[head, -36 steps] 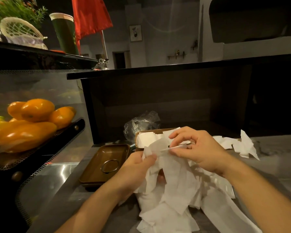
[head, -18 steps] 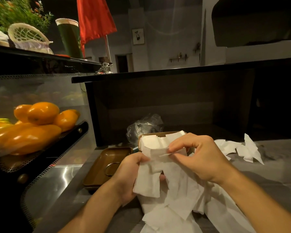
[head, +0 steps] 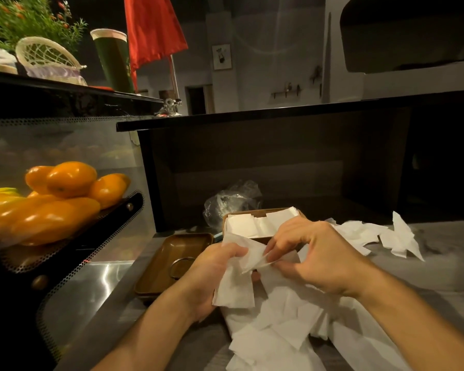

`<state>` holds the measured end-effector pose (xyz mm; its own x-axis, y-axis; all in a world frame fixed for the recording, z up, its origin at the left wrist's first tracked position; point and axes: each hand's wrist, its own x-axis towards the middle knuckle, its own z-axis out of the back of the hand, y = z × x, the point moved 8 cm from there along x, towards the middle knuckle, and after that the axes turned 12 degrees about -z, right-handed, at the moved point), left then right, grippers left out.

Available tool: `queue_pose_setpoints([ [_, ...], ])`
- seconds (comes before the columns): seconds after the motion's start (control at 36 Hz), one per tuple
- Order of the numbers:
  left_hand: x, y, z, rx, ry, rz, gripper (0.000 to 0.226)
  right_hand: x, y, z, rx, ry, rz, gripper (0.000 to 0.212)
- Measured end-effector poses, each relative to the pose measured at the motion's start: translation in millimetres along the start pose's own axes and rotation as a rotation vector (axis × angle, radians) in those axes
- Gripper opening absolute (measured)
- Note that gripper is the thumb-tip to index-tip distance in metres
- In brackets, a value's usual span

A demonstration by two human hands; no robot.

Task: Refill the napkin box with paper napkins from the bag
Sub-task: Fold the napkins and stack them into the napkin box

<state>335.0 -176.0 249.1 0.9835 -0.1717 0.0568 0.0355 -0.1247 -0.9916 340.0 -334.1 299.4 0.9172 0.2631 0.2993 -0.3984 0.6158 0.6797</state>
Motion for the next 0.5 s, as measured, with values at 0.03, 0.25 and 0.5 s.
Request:
queue_pose_setpoints([
  [0.03,0.6,-0.7,0.5,0.032,-0.012,-0.021,0.016,0.0,-1.0,-1.5,0.0,0.016,-0.007,0.022],
  [0.25,1.8,-2.1,-0.8,0.148,-0.047,-0.054,0.047,-0.6,-5.2,-10.9,-0.008,0.123,-0.062,0.026],
  [0.5,0.7,-12.0,2.9,0.141,-0.134,-0.121,0.022,-10.8,-3.4,-26.2,0.068,0.376,-0.16,0.017],
])
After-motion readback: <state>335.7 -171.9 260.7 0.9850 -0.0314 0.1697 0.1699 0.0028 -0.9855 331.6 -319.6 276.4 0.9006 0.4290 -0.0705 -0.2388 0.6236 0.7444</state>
